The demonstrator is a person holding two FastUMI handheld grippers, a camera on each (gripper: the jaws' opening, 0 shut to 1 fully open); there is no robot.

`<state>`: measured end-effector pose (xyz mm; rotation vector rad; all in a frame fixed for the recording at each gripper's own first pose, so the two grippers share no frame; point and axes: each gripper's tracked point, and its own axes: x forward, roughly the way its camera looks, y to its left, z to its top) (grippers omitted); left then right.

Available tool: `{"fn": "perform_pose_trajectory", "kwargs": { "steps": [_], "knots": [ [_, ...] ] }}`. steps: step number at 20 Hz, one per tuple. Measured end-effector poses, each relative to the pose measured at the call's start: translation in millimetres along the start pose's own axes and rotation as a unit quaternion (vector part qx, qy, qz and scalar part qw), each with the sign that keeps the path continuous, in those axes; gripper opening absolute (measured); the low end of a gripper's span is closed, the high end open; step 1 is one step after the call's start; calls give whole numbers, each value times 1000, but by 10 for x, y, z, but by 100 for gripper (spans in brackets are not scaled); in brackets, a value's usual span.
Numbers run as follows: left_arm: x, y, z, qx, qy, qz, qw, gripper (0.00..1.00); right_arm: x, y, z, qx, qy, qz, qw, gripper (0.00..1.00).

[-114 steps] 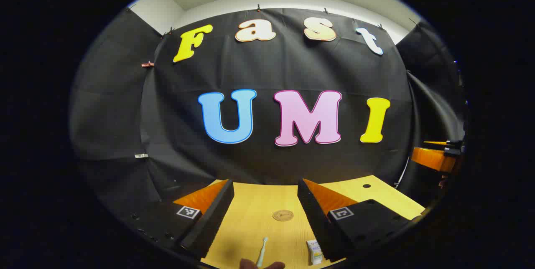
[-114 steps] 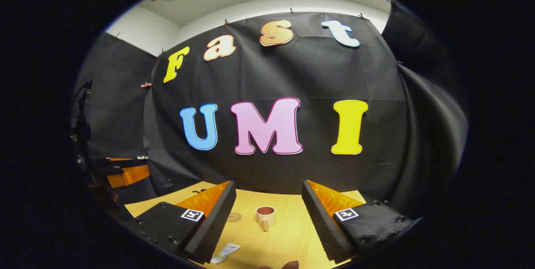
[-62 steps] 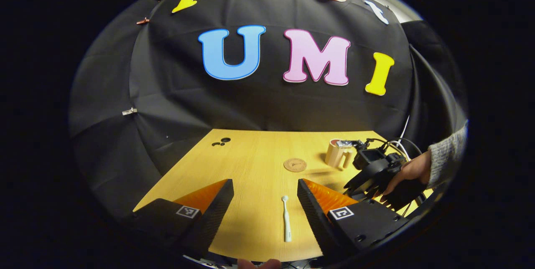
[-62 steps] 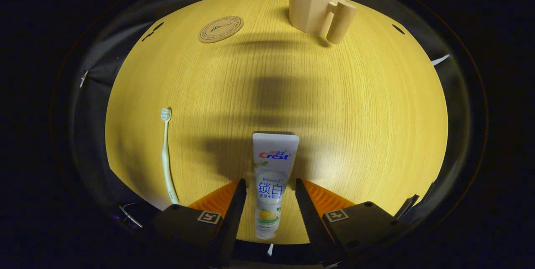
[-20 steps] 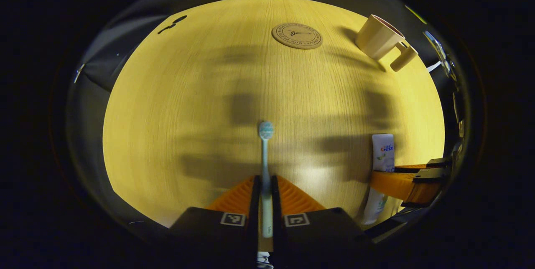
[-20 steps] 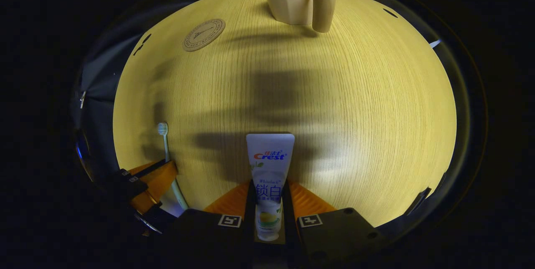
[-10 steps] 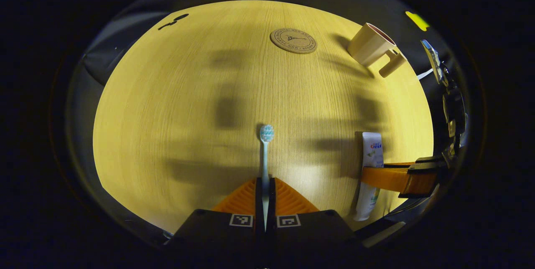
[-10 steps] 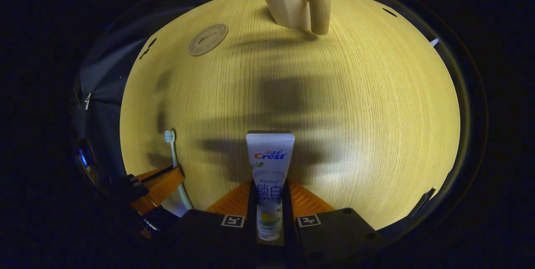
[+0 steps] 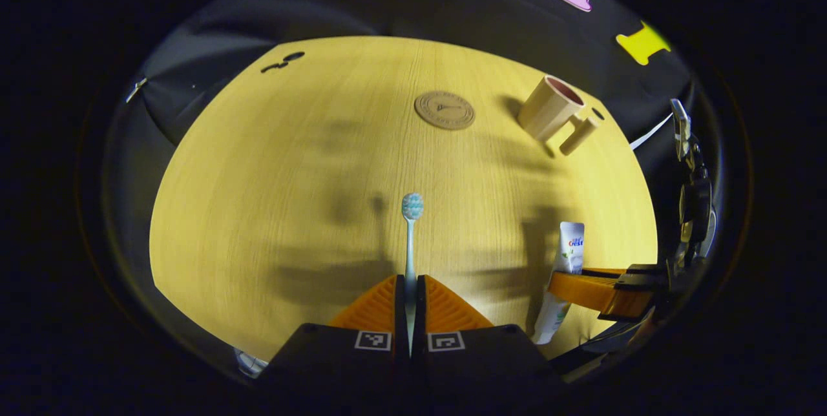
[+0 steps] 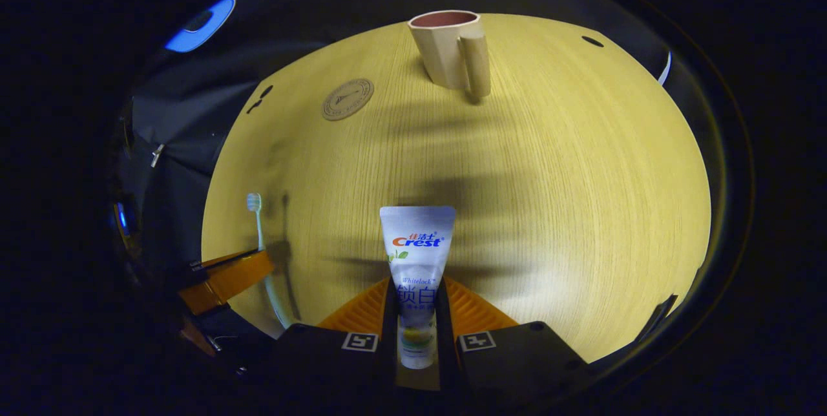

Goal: Put the toothbrush and toothpaste on the desktop into the cup, then pick up the cup and place it on the coaster on the desktop.

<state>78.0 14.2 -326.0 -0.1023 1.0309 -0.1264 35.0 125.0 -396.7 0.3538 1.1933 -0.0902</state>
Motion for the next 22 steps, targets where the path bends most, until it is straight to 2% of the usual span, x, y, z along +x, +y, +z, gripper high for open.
{"fn": "perform_pose_trajectory", "kwargs": {
  "steps": [3, 7, 11, 12, 13, 14, 18, 22],
  "knots": [
    [-150, -94, 81, 13, -56, -11, 998, 6, -174, 65, 159, -12, -79, 29, 996, 30],
    [-406, -220, 224, 29, -140, -26, 989, 6, -396, 116, 377, -35, -178, 60, 982, 30],
    [-668, -360, 431, 54, -223, -39, 973, 6, -697, 171, 553, -76, -268, 63, 958, 30],
    [-736, -378, 471, 58, -240, -40, 968, 6, -756, 163, 600, -79, -287, 61, 953, 24],
    [-826, -423, 527, 63, -256, -44, 964, 6, -826, 156, 647, -78, -302, 57, 948, 30],
    [-918, -474, 587, 67, -273, -45, 959, 6, -926, 158, 702, -77, -318, 56, 943, 24],
    [-1067, -751, 781, 52, -306, -63, 949, 6, -1399, 74, 1032, -91, -370, 54, 923, 24],
    [-1135, -941, 994, 40, -335, -76, 938, 6, -1914, 43, 1538, -125, -433, 50, 891, 24]
  ]
}}
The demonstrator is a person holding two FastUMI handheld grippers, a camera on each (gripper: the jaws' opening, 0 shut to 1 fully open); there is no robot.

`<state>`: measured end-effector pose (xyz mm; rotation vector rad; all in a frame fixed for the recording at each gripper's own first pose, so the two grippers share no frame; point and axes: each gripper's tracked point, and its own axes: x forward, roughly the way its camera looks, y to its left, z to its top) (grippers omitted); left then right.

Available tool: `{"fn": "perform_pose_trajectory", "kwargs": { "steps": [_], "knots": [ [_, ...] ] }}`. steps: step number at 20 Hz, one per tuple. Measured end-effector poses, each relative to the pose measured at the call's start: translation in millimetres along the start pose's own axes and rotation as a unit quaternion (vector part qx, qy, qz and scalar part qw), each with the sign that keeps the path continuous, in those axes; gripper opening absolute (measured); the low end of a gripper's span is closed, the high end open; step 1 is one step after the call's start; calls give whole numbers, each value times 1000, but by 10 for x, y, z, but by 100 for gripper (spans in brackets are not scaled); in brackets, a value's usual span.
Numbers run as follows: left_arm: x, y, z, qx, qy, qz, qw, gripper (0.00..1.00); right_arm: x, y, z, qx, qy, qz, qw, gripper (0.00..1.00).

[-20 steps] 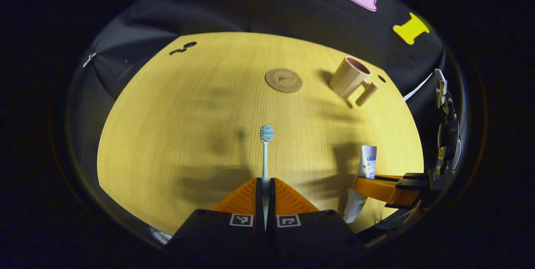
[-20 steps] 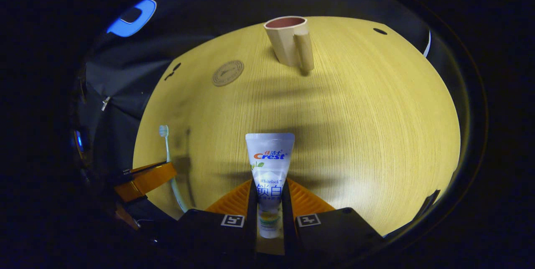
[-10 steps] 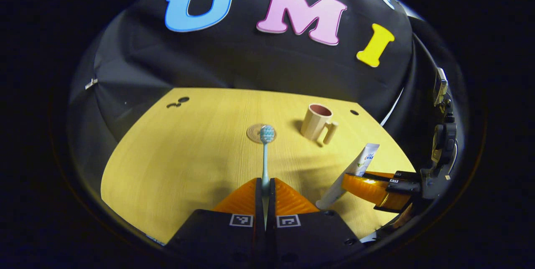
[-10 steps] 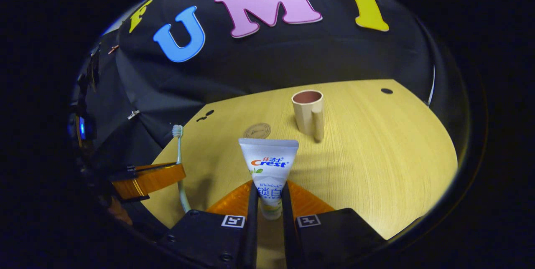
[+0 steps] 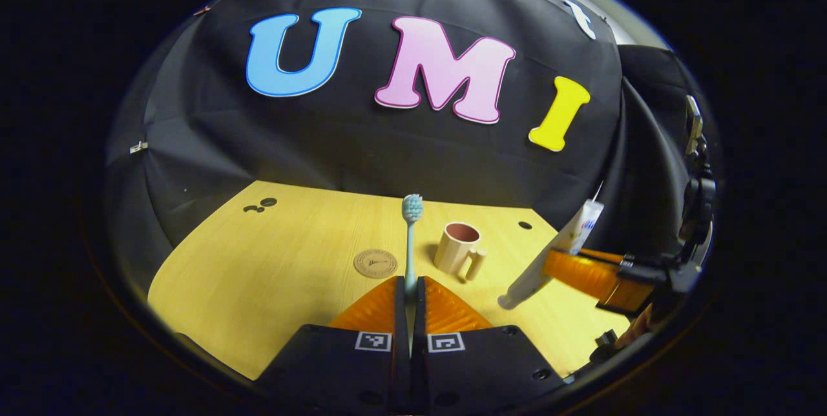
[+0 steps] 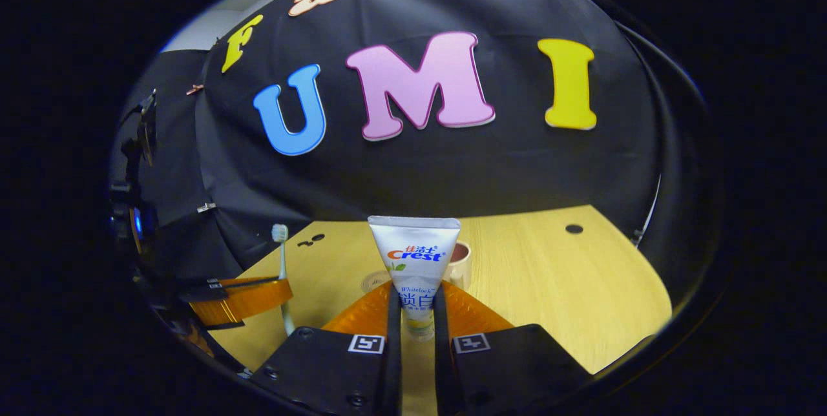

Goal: Put the toothbrush and toothpaste on the desktop into the cup, then pick up the cup and place it on the coaster on the desktop.

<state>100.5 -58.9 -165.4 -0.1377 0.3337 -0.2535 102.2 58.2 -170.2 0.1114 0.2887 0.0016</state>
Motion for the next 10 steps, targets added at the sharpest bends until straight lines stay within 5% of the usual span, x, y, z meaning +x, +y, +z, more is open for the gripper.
{"fn": "perform_pose_trajectory", "kwargs": {
  "steps": [6, 10],
  "knots": [
    [242, -129, 126, -14, -26, 4, 1000, 6, 493, -147, 792, -4, -62, 35, 997, 24],
    [289, -140, 137, -17, -31, 17, 999, 6, 1032, -323, 852, 8, -67, 37, 997, 23]
  ]
}}
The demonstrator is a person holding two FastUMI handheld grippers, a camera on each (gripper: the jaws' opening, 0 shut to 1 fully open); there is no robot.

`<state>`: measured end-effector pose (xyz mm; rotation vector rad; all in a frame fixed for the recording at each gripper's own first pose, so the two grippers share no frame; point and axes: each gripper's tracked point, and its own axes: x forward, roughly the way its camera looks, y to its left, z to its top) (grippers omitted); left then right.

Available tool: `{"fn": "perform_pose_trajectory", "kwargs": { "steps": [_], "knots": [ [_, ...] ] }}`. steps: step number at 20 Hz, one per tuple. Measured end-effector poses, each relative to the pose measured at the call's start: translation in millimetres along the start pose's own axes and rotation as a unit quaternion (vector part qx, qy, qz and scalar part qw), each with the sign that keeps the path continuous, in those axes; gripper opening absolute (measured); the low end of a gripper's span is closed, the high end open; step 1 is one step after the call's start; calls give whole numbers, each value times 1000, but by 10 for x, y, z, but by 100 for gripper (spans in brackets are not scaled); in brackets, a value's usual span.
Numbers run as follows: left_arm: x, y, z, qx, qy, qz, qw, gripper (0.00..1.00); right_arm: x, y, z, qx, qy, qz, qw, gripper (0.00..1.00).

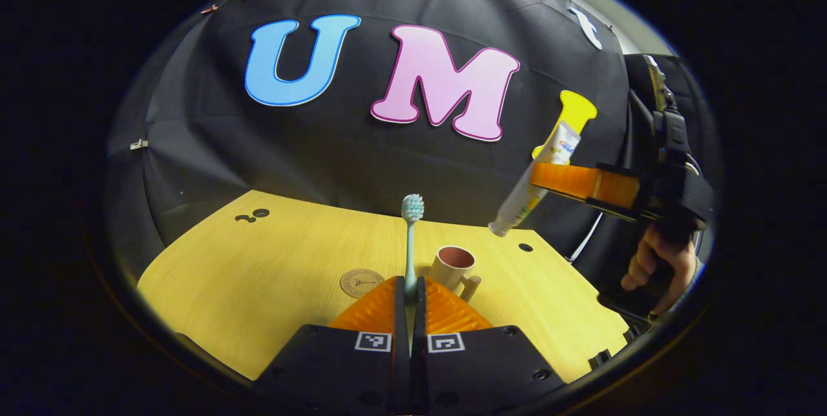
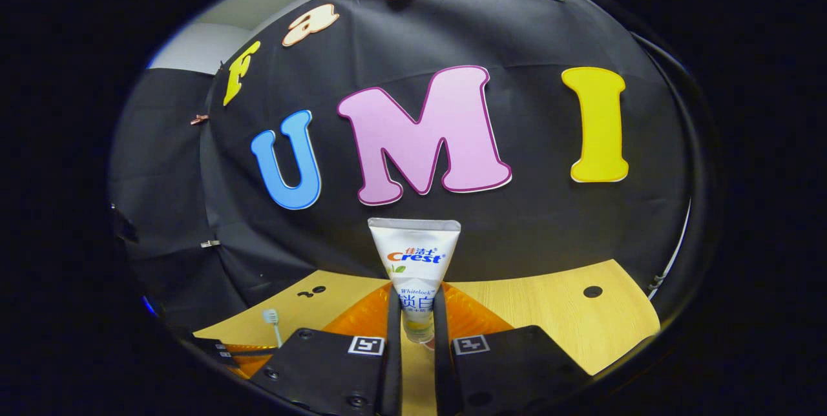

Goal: Put the toothbrush and toothpaste on the desktop into the cup, then pick up the cup and place it on the coaster on the desktop.

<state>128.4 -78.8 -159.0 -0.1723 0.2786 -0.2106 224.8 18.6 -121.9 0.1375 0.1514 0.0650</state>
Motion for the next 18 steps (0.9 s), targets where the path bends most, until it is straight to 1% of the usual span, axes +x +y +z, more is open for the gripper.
{"fn": "perform_pose_trajectory", "kwargs": {
  "steps": [4, 8, 13, 18],
  "knots": [
    [63, 10, -38, -9, -1, 15, 1000, 6, 437, -204, -329, 0, 27, -1, 1000, 23],
    [130, 53, -70, -23, 2, 31, 999, 6, 699, -341, -721, -6, 63, -1, 998, 24],
    [222, 87, -144, -27, 10, 46, 999, 6, 871, -449, -1109, -6, 99, -6, 995, 24],
    [274, 101, -136, -31, 8, 54, 998, 6, 945, -519, -1385, -7, 125, -15, 992, 24]
  ]
}}
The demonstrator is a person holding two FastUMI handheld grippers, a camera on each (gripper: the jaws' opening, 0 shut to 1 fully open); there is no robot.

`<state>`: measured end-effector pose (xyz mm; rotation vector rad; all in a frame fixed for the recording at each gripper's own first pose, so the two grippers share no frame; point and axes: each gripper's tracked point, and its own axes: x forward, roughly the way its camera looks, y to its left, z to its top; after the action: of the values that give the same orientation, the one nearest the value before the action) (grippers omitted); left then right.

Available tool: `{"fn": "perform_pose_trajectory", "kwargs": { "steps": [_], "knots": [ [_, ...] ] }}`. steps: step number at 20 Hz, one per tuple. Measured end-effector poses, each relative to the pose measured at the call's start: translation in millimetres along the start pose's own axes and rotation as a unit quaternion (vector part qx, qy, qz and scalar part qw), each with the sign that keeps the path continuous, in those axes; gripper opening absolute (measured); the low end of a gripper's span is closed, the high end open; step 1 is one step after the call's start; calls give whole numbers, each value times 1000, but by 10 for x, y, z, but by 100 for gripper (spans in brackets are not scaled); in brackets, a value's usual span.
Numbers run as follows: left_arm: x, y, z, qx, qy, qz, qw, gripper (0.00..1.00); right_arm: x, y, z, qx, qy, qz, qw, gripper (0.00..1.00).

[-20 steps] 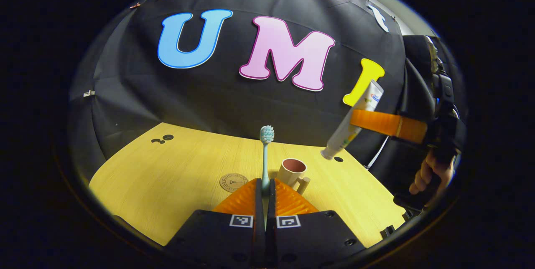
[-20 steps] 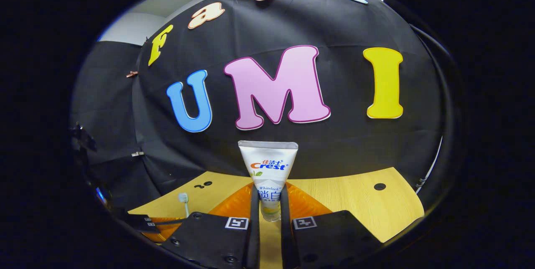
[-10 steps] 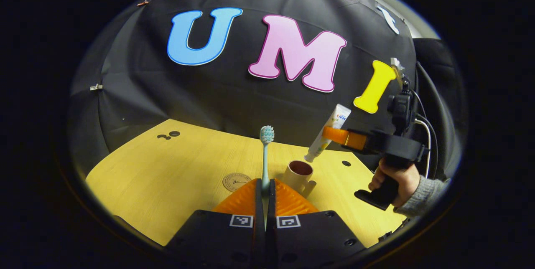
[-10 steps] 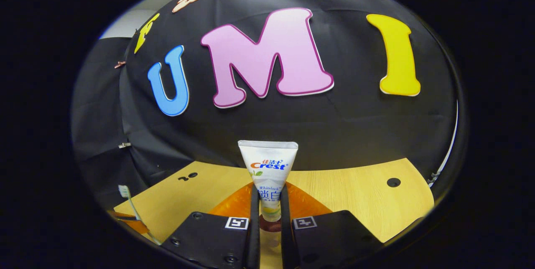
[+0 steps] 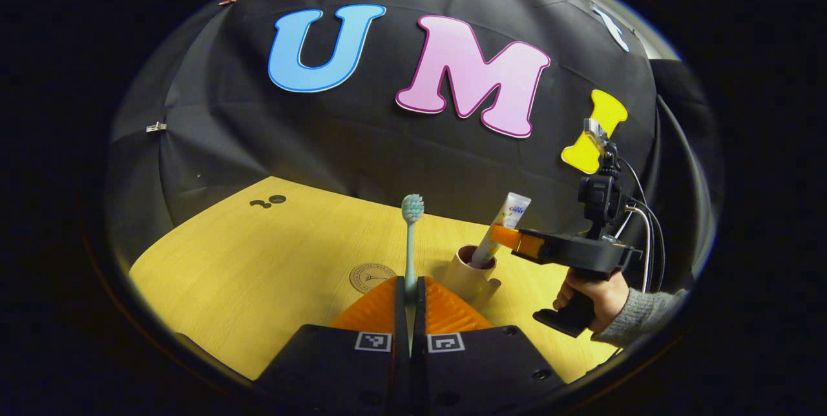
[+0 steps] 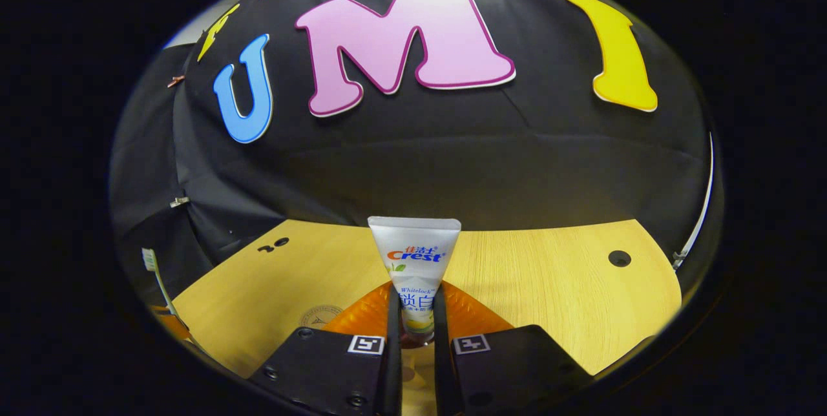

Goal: Put the toothbrush and toothpaste on the desktop into the cup, then pick up the cup and place it on the coaster on the desktop.

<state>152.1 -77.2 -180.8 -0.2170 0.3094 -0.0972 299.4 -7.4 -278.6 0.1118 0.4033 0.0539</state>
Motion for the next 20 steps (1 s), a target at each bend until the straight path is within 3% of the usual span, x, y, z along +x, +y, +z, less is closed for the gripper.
{"fn": "perform_pose_trajectory", "kwargs": {
  "steps": [9, 10, 12, 13, 17, 18, 20],
  "knots": [
    [236, -146, 257, -10, -25, -10, 1000, 6, 40, -105, -325, 15, 30, -10, 999, 32],
    [268, -177, 298, -10, -29, -12, 999, 6, 20, -99, -350, 19, 34, -7, 999, 42],
    [352, -245, 398, -8, -40, -16, 999, 6, -15, -74, -337, 20, 25, -5, 999, 39],
    [416, -285, 437, -7, -44, -18, 999, 6, -38, -61, -307, 18, 21, -3, 1000, 45],
    [655, -461, 649, -12, -65, -31, 997, 6, -115, -36, -286, 28, 15, 0, 999, 46],
    [708, -505, 692, -14, -69, -33, 997, 6, -152, -24, -305, 32, 16, 1, 999, 42],
    [834, -609, 746, -18, -76, -42, 996, 6, -229, -33, -341, 39, 15, 2, 999, 58]
  ]
}}
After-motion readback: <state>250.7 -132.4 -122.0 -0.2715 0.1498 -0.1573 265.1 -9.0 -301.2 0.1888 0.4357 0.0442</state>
